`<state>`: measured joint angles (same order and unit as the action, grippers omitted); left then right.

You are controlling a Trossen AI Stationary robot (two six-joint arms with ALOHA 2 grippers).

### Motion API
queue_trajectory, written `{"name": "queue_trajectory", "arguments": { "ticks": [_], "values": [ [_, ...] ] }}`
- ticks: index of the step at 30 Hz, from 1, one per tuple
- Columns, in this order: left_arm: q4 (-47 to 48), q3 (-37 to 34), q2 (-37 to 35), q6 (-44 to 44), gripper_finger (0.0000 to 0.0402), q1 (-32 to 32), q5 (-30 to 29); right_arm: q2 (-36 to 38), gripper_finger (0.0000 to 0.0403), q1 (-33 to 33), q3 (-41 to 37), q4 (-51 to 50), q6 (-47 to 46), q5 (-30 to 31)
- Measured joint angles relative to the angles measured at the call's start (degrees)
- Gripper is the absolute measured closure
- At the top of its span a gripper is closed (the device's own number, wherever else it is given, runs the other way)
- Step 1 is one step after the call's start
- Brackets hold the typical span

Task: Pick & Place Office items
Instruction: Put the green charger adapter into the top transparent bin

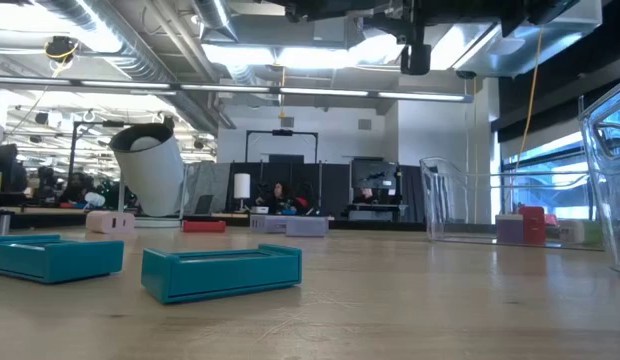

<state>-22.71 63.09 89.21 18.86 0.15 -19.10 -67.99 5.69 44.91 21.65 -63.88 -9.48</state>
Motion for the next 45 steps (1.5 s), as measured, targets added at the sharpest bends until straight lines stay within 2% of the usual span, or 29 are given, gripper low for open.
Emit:
{"name": "queue_trajectory", "arguments": {
  "ticks": [6,14,21,29,33,39,45],
  "values": [
    [-0.18,0.0,0.0,-0.28,0.0238,0.04,0.49,0.0,0.0228,0.0,0.0,0.0,-0.02,-0.17],
    [-3.53,-0.15,0.15,-11.2,0.0208,-0.05,2.11,0.17,0.0219,0.09,0.17,0.56,0.0,-0.65],
    [-4.06,-0.15,0.2,-13.2,0.0176,-0.63,1.39,0.2,0.0223,2.19,0.2,0.34,0.4,-3.96],
    [-3.98,-0.15,0.02,-19.77,0.0139,-0.77,-8.4,0.46,0.0222,6.98,0.2,-0.2,0.92,-7.16],
    [-3.87,-0.15,-0.02,-20.64,0.0123,-0.77,-10.61,0.46,0.0221,9.23,0.2,-0.64,0.92,-10.44],
    [-3.95,-0.14,-0.23,-20.19,0.011,-1.29,-12.23,2.37,0.0221,12.96,0.17,-4.78,1.82,-14.57],
    [-4.16,-0.09,-0.39,-13.77,0.0109,-1.23,-16.12,7.84,0.0221,16.25,0.11,-11.72,5.13,-16.09]
  ]
}}
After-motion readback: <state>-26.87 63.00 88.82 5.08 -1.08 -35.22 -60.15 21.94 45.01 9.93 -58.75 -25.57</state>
